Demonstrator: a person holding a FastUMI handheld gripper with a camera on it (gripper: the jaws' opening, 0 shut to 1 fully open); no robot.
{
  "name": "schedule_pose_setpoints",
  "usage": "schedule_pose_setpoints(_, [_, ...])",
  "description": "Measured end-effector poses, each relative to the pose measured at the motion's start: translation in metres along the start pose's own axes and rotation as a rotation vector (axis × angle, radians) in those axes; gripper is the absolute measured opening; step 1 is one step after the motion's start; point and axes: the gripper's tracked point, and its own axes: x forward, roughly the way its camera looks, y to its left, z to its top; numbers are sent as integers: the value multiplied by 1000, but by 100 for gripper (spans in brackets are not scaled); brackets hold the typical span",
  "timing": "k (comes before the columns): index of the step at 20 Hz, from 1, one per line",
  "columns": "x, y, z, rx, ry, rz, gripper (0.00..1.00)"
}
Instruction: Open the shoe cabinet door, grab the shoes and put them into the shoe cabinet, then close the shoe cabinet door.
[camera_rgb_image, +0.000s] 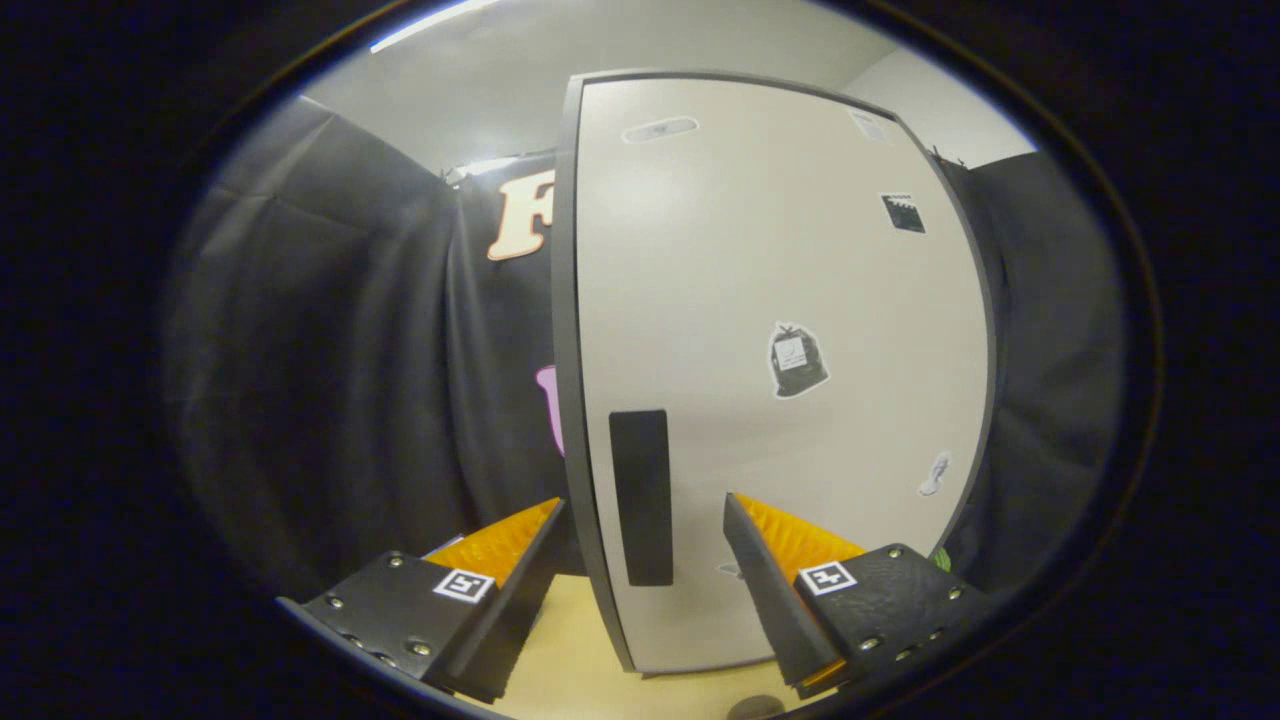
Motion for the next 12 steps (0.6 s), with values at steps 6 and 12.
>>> schedule_pose_setpoints(6, [24, -2, -4, 4, -8, -43, 85])
schedule_pose_setpoints(12, [29, 0, -7, -11, -7, -67, 61])
